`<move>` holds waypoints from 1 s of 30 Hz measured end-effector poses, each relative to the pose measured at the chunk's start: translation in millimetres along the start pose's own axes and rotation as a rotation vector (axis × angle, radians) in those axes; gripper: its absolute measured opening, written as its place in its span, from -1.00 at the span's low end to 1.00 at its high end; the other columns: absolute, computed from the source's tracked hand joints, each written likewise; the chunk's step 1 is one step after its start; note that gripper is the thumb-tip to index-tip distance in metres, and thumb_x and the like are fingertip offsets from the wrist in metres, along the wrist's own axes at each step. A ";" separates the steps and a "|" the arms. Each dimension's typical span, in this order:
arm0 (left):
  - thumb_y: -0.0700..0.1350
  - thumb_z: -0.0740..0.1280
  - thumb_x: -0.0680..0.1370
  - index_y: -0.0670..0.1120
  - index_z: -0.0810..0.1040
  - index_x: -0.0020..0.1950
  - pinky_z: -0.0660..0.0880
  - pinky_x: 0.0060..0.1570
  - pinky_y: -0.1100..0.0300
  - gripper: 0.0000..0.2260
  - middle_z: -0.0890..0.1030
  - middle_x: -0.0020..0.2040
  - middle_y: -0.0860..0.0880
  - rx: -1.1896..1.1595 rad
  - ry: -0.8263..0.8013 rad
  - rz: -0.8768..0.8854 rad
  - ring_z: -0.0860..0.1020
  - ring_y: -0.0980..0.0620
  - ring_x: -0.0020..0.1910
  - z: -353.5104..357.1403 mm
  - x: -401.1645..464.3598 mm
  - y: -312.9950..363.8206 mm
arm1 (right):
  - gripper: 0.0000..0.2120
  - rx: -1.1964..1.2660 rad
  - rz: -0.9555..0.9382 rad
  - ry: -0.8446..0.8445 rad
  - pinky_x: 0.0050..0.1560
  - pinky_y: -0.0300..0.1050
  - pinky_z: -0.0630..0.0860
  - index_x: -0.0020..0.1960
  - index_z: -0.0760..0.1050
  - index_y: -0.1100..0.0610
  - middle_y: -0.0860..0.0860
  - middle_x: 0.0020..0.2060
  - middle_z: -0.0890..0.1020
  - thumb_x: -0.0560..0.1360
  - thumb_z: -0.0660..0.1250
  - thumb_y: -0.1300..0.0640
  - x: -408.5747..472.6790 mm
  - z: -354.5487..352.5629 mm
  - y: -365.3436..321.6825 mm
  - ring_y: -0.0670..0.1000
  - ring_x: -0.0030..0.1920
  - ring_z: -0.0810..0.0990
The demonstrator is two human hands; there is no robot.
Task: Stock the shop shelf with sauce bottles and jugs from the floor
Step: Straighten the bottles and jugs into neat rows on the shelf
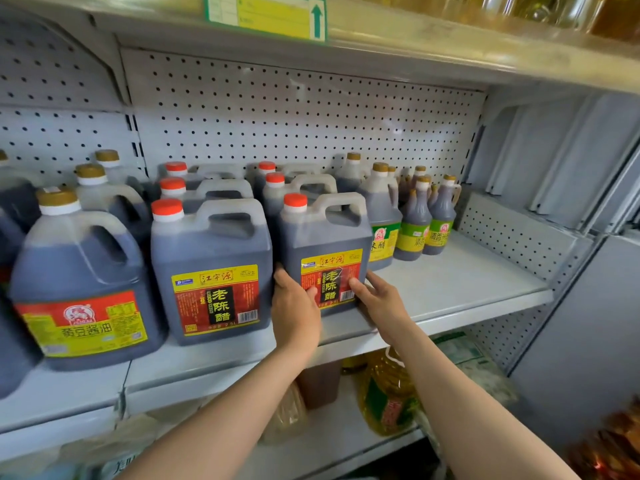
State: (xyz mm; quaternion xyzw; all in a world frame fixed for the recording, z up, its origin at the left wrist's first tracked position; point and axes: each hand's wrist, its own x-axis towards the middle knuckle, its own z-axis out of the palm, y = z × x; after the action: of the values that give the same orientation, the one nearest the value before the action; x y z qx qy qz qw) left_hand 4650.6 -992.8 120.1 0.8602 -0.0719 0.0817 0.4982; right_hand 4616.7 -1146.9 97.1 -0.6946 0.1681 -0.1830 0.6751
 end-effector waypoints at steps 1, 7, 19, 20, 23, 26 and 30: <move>-0.07 0.37 0.59 -0.17 0.15 0.54 0.46 0.26 -0.09 -0.39 0.46 0.41 -0.18 -0.032 -0.009 -0.003 0.47 -0.20 0.35 -2.6 -0.2 2.3 | -0.60 0.001 0.007 -0.016 0.09 -0.05 0.65 0.36 0.53 0.05 0.01 0.04 0.73 0.55 0.42 0.01 1.6 -2.7 0.8 0.06 0.10 0.70; 0.10 0.25 0.63 -0.07 0.05 0.62 0.24 0.44 0.04 -0.34 0.26 0.57 -0.08 -0.206 0.025 0.205 0.27 -0.10 0.52 -50.0 26.5 58.1 | -0.58 0.058 -0.062 0.112 0.24 -0.03 0.53 0.22 0.58 0.05 0.06 0.17 0.68 0.55 0.29 -0.23 37.1 -26.2 -61.0 -0.01 0.19 0.63; 0.34 -0.03 0.63 -0.07 0.15 0.60 0.14 0.47 0.06 -0.32 0.09 0.61 -0.14 -0.028 -0.277 -0.132 0.15 -0.09 0.56 -65.8 140.7 137.4 | -0.78 -0.068 -0.111 -0.172 0.37 -0.20 0.29 0.16 0.38 -0.10 -0.28 -0.05 0.48 0.69 0.03 -0.15 71.3 -3.6 -149.4 -0.12 0.25 0.40; 0.34 -0.01 0.62 -0.08 0.15 0.60 0.16 0.45 0.09 -0.32 0.10 0.60 -0.14 -0.039 -0.280 -0.143 0.17 -0.08 0.55 -63.9 142.6 137.3 | -0.89 -0.033 -0.129 -0.130 0.32 -0.18 0.32 0.06 0.33 -0.12 -0.29 -0.17 0.45 0.70 0.05 -0.07 65.9 -4.0 -152.7 -0.10 0.14 0.42; 0.32 -0.02 0.64 -0.12 0.11 0.60 0.13 0.46 0.09 -0.32 0.08 0.61 -0.15 -0.038 -0.308 -0.145 0.15 -0.08 0.56 -58.7 142.9 135.6 | -0.67 0.005 -0.113 -0.109 0.20 -0.12 0.42 -0.23 0.32 -0.04 -0.27 -0.55 0.55 0.71 0.07 0.01 34.3 4.7 -171.7 -0.15 -0.21 0.49; 0.41 0.03 0.57 -0.08 0.14 0.59 0.09 0.48 0.08 -0.24 0.09 0.61 -0.11 -0.045 -0.287 -0.184 0.13 -0.04 0.57 -54.8 149.3 131.5 | -0.49 0.028 -0.088 -0.181 0.06 -0.15 0.51 -0.29 0.53 0.08 -0.09 -0.30 0.73 0.69 0.05 -0.12 82.3 -6.4 -140.3 -0.13 -0.18 0.64; 0.44 0.04 0.55 -0.08 0.24 0.55 0.11 0.48 0.07 -0.23 0.17 0.59 -0.08 -0.043 -0.309 -0.205 0.19 -0.02 0.54 -51.8 149.4 133.9 | -0.25 -0.070 -0.078 -0.232 -0.21 -0.22 0.49 -0.38 0.69 0.04 -0.04 -0.39 0.69 0.66 -0.06 -0.27 104.0 -7.8 -128.9 -0.11 -0.30 0.63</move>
State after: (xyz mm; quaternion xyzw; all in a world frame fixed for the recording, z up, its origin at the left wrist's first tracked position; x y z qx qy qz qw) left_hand 4765.5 -1020.2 290.3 0.8545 -0.0614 -0.1041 0.5051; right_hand 4702.4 -1199.6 228.9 -0.7404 0.0679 -0.1216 0.6576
